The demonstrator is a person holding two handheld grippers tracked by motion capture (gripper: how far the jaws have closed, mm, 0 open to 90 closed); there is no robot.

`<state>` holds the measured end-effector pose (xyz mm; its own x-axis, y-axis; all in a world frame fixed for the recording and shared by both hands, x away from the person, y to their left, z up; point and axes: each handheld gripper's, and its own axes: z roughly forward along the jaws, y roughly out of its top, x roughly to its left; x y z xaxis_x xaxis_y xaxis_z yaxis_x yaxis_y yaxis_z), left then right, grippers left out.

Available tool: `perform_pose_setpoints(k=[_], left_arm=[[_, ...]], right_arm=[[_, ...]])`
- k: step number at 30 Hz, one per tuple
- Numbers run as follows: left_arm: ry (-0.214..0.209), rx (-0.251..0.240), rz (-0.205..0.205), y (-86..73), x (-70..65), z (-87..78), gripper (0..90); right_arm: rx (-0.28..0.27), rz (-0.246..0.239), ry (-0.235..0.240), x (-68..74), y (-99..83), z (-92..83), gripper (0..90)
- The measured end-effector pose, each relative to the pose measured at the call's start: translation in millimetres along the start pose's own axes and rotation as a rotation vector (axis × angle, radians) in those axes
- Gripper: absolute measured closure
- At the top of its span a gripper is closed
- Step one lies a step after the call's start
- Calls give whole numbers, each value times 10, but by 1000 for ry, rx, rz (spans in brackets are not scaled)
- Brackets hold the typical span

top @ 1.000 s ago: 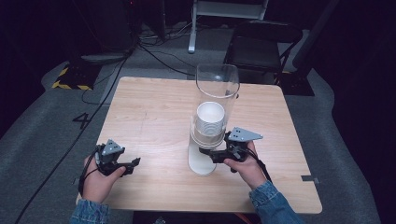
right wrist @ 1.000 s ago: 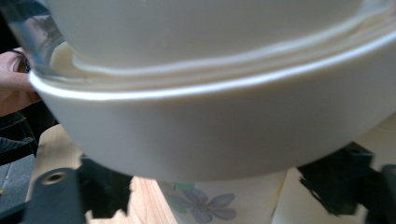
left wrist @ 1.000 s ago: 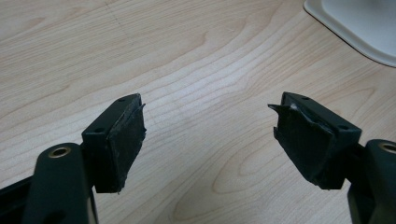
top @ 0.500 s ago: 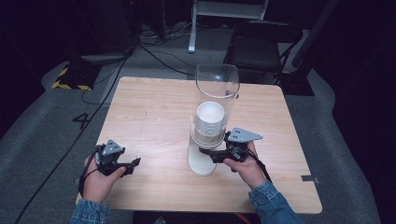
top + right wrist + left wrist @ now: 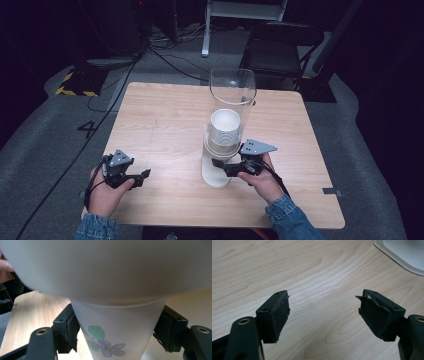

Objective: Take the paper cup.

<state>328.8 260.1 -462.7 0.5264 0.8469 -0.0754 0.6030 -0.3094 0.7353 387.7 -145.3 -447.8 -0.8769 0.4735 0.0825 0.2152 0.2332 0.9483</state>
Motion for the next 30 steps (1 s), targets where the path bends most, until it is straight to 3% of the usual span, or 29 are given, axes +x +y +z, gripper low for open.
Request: perform_pose_setpoints(k=[15, 20, 30], left_arm=[[3, -1, 1, -3, 7, -2, 239], [3, -2, -3, -5, 4, 3, 239], [-1, 7, 5, 20, 1, 31, 238]], right_arm=[[77, -11, 4, -9, -140, 65, 295], [126, -20, -1, -9, -198, 72, 297], [174, -8, 8, -23, -245, 11, 302]])
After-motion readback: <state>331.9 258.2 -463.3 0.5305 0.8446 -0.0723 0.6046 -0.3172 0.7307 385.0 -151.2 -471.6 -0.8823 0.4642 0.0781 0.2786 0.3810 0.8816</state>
